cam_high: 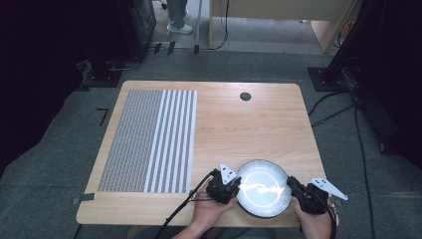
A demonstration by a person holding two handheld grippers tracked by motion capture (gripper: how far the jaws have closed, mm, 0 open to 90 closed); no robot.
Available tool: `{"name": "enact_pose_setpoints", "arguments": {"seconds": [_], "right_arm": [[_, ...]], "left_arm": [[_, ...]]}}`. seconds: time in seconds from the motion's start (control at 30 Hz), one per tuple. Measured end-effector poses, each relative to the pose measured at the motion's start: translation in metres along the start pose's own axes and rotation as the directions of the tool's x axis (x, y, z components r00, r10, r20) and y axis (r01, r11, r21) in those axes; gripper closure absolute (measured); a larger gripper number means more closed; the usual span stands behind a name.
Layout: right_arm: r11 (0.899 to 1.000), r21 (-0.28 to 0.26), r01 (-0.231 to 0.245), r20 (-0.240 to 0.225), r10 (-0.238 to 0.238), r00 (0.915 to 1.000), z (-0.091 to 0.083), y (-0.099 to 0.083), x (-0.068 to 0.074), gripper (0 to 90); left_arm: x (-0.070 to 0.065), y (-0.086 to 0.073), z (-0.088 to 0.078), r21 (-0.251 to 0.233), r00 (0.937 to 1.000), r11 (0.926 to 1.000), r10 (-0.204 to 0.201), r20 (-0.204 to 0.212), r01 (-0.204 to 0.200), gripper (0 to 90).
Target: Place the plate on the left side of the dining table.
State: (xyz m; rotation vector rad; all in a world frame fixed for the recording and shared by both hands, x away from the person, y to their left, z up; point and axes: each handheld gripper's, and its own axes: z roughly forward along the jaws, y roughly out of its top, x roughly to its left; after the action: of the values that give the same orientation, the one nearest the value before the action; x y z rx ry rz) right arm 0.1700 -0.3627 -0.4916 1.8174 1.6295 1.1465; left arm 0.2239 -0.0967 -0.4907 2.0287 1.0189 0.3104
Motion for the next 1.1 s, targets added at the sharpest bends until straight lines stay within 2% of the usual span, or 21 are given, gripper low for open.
{"name": "enact_pose_setpoints", "arguments": {"seconds": [0.13, 0.23, 0.4, 0.47, 0.67, 0.8, 1.1], "right_arm": [[0.998, 0.029, -0.060, -0.002, 0.061, 0.9982, 0.001, 0.000, -0.001, 84.4], [0.998, 0.029, -0.048, 0.011, 0.048, 0.9988, 0.002, 0.000, 0.000, 84.7], [0.998, 0.021, -0.055, 0.024, 0.054, 0.9982, 0.000, 0.001, 0.002, 87.0], [0.997, 0.020, -0.079, 0.014, 0.078, 0.9968, -0.003, 0.002, 0.001, 87.9], [0.994, 0.023, -0.109, -0.009, 0.109, 0.9940, -0.003, 0.002, -0.003, 88.5], [0.991, 0.004, -0.134, -0.032, 0.134, 0.9905, -0.006, 0.004, -0.006, 89.2], [0.991, -0.034, -0.130, -0.027, 0.129, 0.9913, -0.010, 0.007, -0.008, 89.6]], "left_arm": [[0.000, 0.000, 0.000, 0.000, 1.0000, 1.0000, -0.002, -0.001, 0.002, 75.0], [-0.001, 0.000, 0.000, 0.003, 1.0000, 1.0000, 0.000, -0.004, 0.000, 74.5], [0.000, 0.000, 0.001, 0.009, 1.0000, 0.9999, 0.007, 0.000, -0.007, 74.1], [0.000, 0.000, 0.000, 0.005, 1.0000, 1.0000, 0.005, -0.002, -0.005, 73.8], [-0.003, 0.001, 0.002, -0.003, 0.9999, 1.0000, 0.003, -0.014, -0.003, 72.8], [-0.002, 0.001, 0.002, -0.001, 0.9999, 1.0000, 0.002, -0.010, -0.002, 72.5], [0.000, 0.002, 0.001, -0.002, 1.0000, 1.0000, -0.001, 0.003, 0.001, 68.8]]}}
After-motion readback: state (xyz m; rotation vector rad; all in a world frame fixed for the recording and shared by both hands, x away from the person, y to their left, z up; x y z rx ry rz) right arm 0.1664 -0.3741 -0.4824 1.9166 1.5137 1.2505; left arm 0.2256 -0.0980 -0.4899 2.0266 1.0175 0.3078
